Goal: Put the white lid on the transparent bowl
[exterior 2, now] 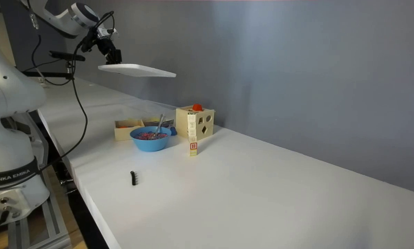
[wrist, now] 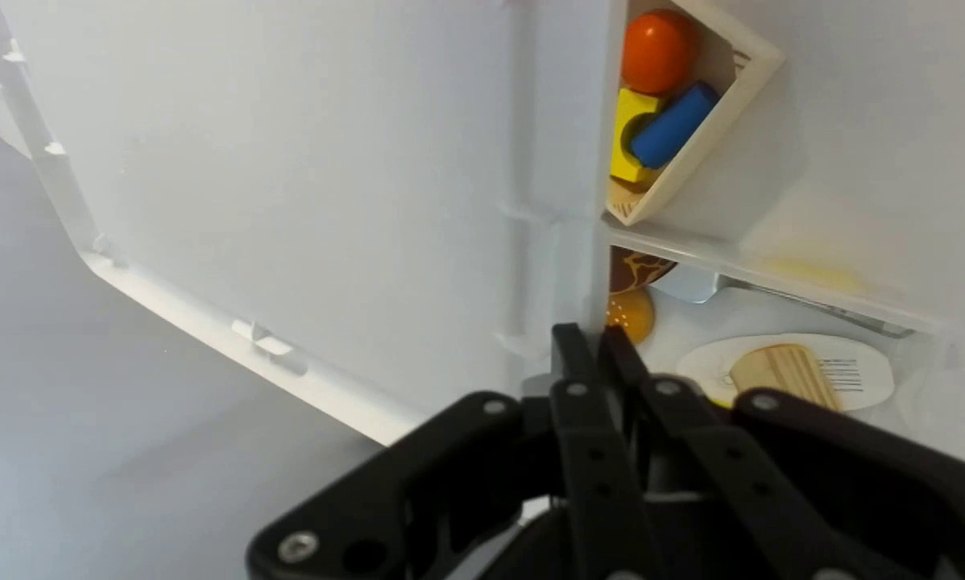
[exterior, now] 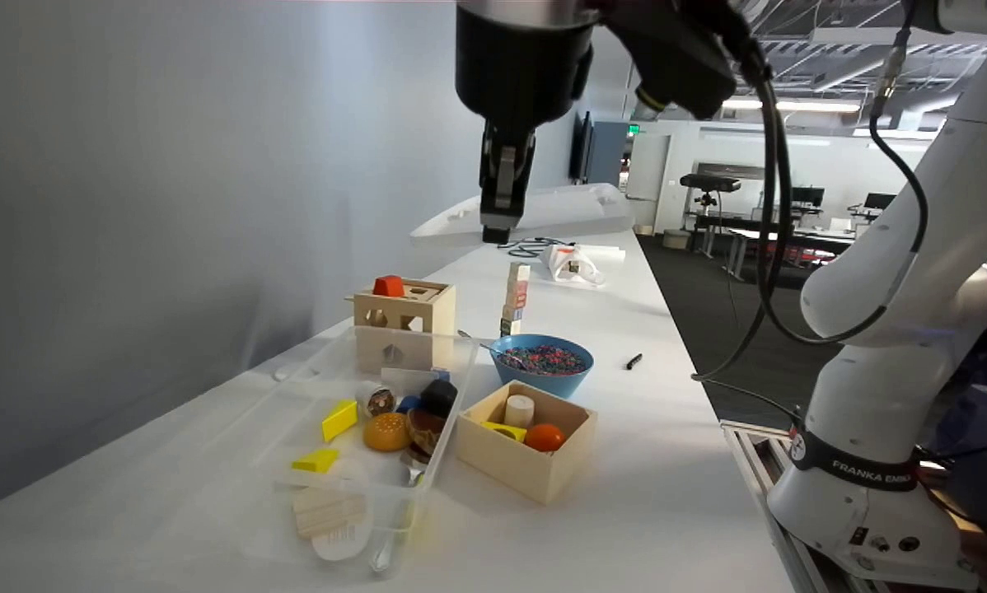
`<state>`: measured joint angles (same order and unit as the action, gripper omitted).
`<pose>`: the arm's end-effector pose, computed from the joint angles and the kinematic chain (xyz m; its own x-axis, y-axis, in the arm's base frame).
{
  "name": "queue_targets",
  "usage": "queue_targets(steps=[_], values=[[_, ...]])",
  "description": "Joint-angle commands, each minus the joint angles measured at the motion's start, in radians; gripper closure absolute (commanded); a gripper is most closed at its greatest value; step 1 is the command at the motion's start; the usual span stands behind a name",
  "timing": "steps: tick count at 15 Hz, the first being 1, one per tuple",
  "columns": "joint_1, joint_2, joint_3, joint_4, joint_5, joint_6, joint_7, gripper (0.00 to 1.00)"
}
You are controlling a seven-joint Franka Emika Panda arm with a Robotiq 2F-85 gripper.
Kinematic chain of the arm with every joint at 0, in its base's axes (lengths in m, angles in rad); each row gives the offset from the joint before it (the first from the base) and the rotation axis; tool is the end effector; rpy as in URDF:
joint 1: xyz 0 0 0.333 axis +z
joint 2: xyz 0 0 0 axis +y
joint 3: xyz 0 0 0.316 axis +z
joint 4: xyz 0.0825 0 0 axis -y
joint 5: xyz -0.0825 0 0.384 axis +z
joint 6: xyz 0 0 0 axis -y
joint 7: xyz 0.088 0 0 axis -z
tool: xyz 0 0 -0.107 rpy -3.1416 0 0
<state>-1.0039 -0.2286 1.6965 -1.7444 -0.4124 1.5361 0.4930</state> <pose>0.4181 0.3522 0.5390 0.9680 0.2371 0.0818 0.1357 -0.7694 0.6241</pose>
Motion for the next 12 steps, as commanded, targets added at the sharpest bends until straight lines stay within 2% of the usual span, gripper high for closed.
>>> queue_targets(steps=[1,5,6,8,10,11,12], values=[[-0.222,-0.124,0.134,0.029,0.098,0.118,-0.068,0.98],[-0.45,-0.227,0.29,0.125,0.247,0.203,-0.159,0.98],[-0.26,-0.217,0.093,0.037,0.254,0.217,-0.152,0.93],[-0.336,-0.255,0.148,0.072,0.295,0.225,-0.183,0.93],[-0.352,-0.274,0.16,0.085,0.303,0.225,-0.189,0.93],[-0.352,-0.276,0.161,0.088,0.303,0.225,-0.189,0.98],[-0.352,-0.303,0.155,0.091,0.321,0.239,-0.187,0.98]])
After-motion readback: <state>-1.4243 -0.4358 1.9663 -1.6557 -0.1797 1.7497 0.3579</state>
